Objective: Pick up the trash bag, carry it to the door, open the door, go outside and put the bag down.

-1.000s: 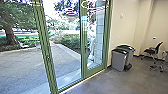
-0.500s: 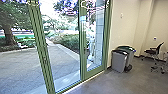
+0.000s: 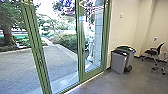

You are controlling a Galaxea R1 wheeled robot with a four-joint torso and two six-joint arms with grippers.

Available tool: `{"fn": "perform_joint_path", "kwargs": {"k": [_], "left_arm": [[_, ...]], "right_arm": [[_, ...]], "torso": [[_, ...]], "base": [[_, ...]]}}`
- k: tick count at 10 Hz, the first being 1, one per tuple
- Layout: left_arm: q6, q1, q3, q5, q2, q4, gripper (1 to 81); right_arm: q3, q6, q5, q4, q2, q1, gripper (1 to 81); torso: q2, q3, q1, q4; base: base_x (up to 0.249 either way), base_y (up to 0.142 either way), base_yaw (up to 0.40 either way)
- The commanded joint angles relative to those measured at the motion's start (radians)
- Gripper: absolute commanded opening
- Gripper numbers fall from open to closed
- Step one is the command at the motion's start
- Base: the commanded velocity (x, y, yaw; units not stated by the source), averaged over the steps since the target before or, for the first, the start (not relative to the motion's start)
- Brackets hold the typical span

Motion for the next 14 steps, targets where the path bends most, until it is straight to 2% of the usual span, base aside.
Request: {"fn": "perform_joint_path", "kwargs": {"k": [1,14], "left_arm": [[0.007,-0.066,0.001,0.056,0.0,0.007,1.0],[0.007,-0.066,0.001,0.056,0.005,0.018,1.0]], "right_arm": [[0.004,-0.003,-0.051,-0.005,0.002,0.048,81.1],[-0.003,-0.002,-0.053,-0.007,0.007,0.048,81.1]], "torso": [[0.0,0.0,0.0,0.0],[0.0,0.0,0.0,0.0]], "base": [[0.116,-0.119,0.0],[0.132,-0.12,0.0]]}}
